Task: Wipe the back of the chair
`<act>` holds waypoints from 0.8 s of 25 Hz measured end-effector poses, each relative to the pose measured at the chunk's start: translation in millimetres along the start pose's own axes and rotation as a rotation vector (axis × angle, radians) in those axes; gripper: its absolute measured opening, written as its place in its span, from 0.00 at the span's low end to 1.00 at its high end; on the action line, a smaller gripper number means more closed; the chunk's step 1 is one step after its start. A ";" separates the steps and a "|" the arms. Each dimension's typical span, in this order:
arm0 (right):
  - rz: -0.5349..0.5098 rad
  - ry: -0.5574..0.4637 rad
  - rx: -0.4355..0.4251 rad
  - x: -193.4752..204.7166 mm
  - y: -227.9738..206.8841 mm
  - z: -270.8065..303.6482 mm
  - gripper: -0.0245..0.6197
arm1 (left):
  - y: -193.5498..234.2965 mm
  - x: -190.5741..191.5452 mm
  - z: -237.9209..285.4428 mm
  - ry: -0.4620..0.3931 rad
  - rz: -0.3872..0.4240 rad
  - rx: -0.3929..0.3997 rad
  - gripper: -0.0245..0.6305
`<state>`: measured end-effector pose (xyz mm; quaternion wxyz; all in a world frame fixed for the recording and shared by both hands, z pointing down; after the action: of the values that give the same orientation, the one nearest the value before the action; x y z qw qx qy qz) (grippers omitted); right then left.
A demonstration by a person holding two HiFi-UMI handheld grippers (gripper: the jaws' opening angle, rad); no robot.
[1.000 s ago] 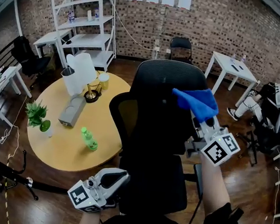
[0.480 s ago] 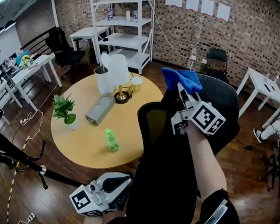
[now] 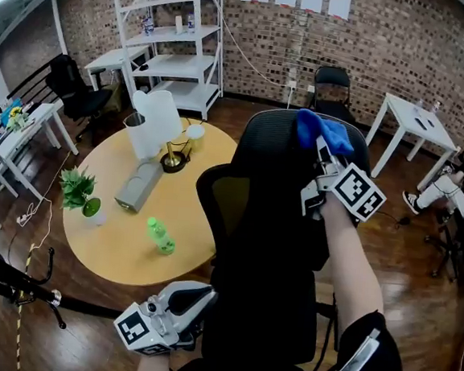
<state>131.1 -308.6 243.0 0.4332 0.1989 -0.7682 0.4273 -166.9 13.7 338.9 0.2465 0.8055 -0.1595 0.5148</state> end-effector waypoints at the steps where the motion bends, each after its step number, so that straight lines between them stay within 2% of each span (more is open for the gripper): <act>1: -0.013 -0.005 0.014 -6.0 -6.1 -6.6 0.12 | 0.9 2.7 4.8 0.001 -0.007 0.010 0.04; 7: -0.102 -0.011 0.069 -31.0 -23.8 -45.1 0.12 | -1.0 16.7 27.5 -0.005 -0.032 0.091 0.04; 12: -0.216 -0.015 0.132 -47.7 -30.9 -76.1 0.12 | -4.2 21.4 44.3 -0.007 -0.070 0.145 0.04; 16: -0.332 -0.082 0.271 -71.6 -38.8 -107.5 0.12 | -4.4 25.3 47.3 -0.009 -0.091 0.165 0.04; 20: -0.524 -0.225 0.420 -86.2 -32.9 -139.3 0.12 | -6.1 25.5 43.0 -0.033 -0.110 0.180 0.04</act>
<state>269.4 -217.0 223.0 0.3903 0.5198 -0.6295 0.4257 -120.8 -5.5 345.6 0.1982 0.8403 -0.0723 0.4993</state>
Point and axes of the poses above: the fingertips, and each gripper's own axes: z forward along the fingers, y to its left, x out of its underside, the point moved 10 cm from there along -z, backward along the fingers, and after that the axes turned 3 degrees about -z, right-handed, at the moved point
